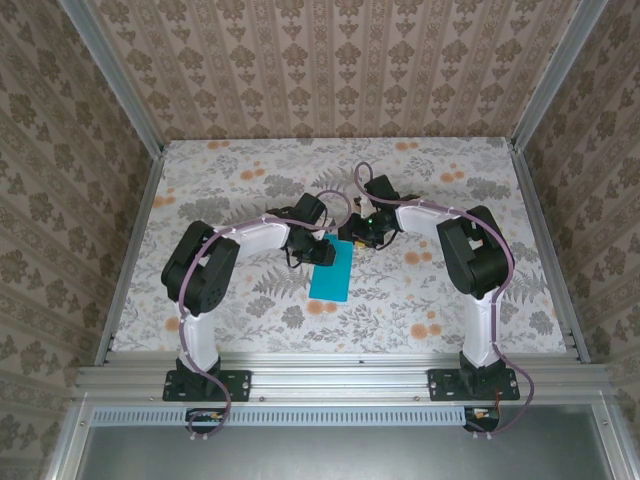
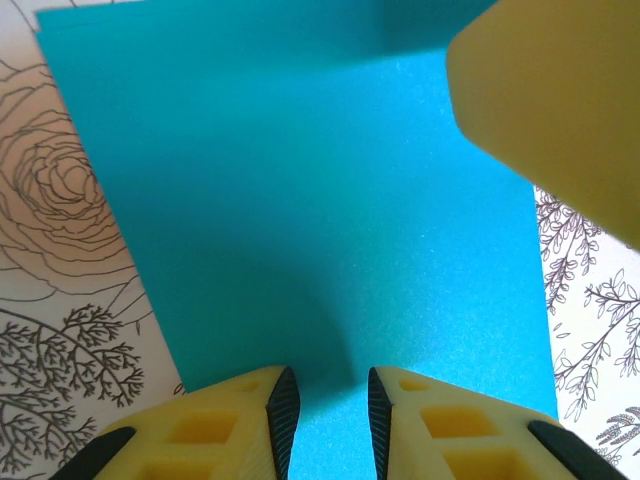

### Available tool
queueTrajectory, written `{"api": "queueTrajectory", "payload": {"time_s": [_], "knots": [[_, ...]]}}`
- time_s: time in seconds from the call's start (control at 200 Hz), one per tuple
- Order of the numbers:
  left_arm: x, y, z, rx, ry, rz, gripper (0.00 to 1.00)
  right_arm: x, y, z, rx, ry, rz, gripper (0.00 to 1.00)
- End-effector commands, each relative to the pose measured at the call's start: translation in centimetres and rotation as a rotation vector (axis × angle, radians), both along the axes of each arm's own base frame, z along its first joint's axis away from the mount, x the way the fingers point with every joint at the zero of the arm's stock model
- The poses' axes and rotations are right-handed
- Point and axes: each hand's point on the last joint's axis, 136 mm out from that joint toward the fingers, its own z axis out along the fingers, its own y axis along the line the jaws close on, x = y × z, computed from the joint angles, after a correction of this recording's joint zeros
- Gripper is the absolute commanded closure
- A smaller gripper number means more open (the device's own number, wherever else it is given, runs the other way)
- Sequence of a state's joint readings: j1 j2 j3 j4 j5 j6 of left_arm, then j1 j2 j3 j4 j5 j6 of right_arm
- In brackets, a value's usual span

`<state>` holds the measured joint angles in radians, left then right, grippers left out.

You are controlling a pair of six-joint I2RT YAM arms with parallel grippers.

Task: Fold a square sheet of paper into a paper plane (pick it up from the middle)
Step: Pick up the square sheet of paper from the center of the table.

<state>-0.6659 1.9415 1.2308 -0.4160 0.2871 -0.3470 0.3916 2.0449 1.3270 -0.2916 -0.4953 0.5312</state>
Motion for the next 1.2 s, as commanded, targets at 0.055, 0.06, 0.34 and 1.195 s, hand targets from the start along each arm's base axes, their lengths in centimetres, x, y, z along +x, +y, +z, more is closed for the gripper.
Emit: {"api": "queueTrajectory", "payload": {"time_s": [0.055, 0.06, 0.34, 1.195], "knots": [[-2.6, 2.7, -3.0, 0.100, 0.120, 0.020, 0.70, -1.0, 0.9, 0.7, 0.067, 0.015, 0.010, 0.54], [-2.6, 2.7, -3.0, 0.099, 0.120, 0.020, 0.69, -1.0, 0.9, 0.8, 0.070, 0.014, 0.010, 0.54], [-2.7, 2.3, -2.9, 0.047, 0.136, 0.032, 0.70, -2.6, -0.3, -0.3, 0.020, 0.018, 0.018, 0.55], [-3.2, 1.2, 0.3, -0.109, 0.145, -0.006, 0.69, -1.4, 1.0, 0.1, 0.148, 0.013, 0.010, 0.74]]}}
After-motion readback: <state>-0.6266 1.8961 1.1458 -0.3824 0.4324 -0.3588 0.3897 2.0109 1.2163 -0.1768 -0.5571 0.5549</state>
